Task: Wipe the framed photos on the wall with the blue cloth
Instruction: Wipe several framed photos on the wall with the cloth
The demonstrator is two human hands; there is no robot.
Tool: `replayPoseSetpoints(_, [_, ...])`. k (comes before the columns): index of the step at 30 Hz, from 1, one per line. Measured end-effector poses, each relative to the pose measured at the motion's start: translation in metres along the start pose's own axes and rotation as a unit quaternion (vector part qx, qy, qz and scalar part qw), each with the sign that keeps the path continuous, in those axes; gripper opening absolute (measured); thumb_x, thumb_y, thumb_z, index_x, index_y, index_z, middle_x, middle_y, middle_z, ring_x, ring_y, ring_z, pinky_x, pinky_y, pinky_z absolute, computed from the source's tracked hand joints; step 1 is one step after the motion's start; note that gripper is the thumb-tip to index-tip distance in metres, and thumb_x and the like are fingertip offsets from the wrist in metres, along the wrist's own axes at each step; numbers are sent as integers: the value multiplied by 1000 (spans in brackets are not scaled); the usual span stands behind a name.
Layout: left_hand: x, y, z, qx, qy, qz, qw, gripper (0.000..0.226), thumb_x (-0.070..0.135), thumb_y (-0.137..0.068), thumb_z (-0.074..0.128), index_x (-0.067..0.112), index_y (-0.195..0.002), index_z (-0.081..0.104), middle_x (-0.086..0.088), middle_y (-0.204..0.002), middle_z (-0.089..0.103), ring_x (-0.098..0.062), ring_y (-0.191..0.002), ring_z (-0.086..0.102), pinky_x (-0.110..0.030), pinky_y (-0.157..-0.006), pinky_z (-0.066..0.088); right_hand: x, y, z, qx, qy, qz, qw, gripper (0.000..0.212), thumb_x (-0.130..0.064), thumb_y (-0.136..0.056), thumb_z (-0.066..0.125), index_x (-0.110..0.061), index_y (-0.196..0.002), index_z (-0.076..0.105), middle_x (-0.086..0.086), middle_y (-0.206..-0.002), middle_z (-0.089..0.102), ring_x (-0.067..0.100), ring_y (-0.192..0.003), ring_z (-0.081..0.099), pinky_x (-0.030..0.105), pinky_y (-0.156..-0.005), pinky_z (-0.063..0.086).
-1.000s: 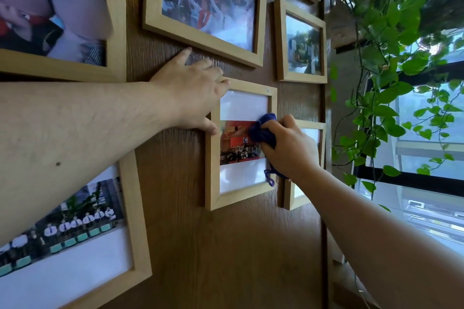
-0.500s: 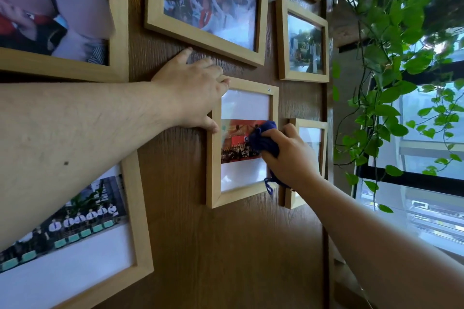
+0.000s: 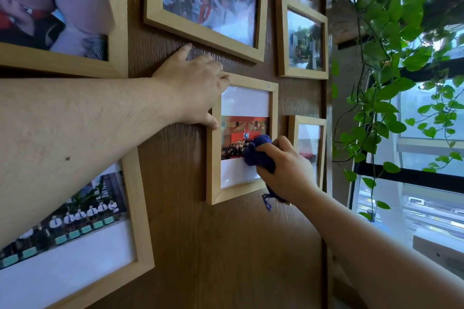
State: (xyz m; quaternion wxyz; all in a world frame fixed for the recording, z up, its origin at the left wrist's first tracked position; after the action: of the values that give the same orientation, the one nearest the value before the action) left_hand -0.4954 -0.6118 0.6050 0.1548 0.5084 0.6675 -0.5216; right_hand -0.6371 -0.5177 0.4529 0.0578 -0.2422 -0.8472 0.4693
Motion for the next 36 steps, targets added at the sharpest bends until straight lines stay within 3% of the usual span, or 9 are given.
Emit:
replayPoseSetpoints(6, [0, 0, 1, 4, -7, 1, 1000, 100, 74, -71, 54, 18, -148, 22, -9, -151, 30, -28, -143, 19, -56, -115, 16, -35, 16, 6, -59, -60, -100, 991, 41, -43, -81, 57, -31, -120, 51, -3, -118, 48, 16, -84, 58, 36, -66, 54])
replayPoseSetpoints(13, [1, 0, 1, -4, -4, -2, 1000, 101, 73, -72, 54, 17, -149, 19, -10, -153, 27, -28, -144, 16, -56, -116, 15, 7, 23, 12, -61, 13, 13, 998, 41, -40, -82, 60, -30, -120, 50, -2, -115, 45, 18, -84, 54, 41, -69, 54])
replayPoseSetpoints(21, [2, 0, 3, -8, -6, -7, 1000, 101, 73, -73, 53, 18, -149, 18, -9, -155, 25, -27, -145, 15, -57, -115, 15, -58, 29, 8, -75, -53, -79, 993, 36, -42, -85, 55, -32, -119, 49, -6, -116, 47, 13, -86, 54, 30, -67, 52])
replayPoseSetpoints(26, [2, 0, 2, -10, -8, -9, 1000, 99, 72, -73, 53, 19, -149, 18, -8, -156, 22, -26, -145, 14, -56, -116, 13, -43, 34, 9, -88, -46, -73, 992, 37, -44, -86, 54, -34, -121, 49, -7, -110, 49, 14, -81, 54, 33, -65, 51])
replayPoseSetpoints(36, [2, 2, 2, -23, 7, -16, 1000, 98, 70, -75, 54, 19, -150, 15, -9, -159, 15, -26, -146, 9, -56, -116, 10, 15, 35, 10, -92, 20, 21, 995, 40, -47, -86, 54, -34, -124, 48, -6, -112, 48, 13, -82, 53, 32, -68, 50])
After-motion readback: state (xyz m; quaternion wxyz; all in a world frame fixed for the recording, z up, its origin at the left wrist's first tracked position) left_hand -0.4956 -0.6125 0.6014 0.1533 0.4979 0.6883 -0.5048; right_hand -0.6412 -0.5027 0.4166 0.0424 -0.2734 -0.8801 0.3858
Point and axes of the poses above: each hand's wrist, its own y-axis away from the middle knuckle, its own z-axis out of the palm, x = y × z, the point moved 6 cm from there along -y, towards the middle knuckle
